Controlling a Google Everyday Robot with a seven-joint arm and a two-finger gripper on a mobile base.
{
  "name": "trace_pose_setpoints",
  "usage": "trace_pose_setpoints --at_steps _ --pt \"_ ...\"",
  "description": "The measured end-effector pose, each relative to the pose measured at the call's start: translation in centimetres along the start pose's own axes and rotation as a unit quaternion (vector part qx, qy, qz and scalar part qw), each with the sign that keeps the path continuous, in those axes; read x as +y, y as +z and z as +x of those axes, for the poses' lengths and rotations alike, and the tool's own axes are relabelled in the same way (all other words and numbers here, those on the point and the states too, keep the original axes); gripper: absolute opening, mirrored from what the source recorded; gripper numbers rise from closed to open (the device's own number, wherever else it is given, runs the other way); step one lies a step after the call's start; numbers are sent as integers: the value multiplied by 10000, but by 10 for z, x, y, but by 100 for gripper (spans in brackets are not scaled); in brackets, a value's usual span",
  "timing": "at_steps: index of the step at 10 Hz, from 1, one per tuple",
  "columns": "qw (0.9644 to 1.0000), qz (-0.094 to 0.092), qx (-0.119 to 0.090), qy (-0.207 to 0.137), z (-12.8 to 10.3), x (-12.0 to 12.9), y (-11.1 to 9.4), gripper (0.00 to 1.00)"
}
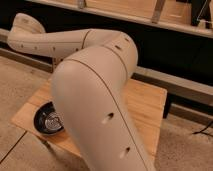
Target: Place the eraser in the ceramic cup
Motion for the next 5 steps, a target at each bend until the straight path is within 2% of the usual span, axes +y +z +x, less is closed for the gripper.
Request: trace_pose_setpoints --at_steps 2,5 --pt "9999 120 -1 108 -10 -18 13 0" --pt "9993 316 -1 209 -15 -48 20 0"
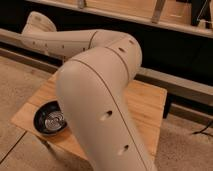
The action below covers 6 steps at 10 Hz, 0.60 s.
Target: Place the eraser in the ceramic cup
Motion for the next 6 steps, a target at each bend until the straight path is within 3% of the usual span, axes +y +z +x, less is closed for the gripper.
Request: trace_pose_setpoints --at_steps 3,6 --pt "9998 167 -38 70 2 -25 -8 0" --pt "9999 103 17 111 21 -21 -22 0"
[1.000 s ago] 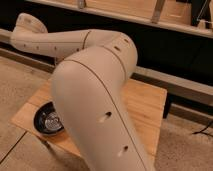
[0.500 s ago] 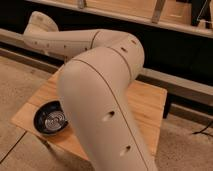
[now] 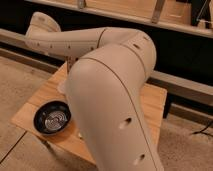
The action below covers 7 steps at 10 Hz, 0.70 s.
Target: Place the eraser in the ceramic cup
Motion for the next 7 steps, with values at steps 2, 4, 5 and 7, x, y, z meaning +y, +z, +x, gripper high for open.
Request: trace_pose_setpoints --at_steps 2,4,5,7 --pt "9999 -77 77 -38 18 10 -5 0" --pt "9999 -74 110 -69 25 11 -4 0" --pt "9999 -73 111 -67 25 11 -4 0" --pt "9999 -74 113 -71 25 12 -4 0"
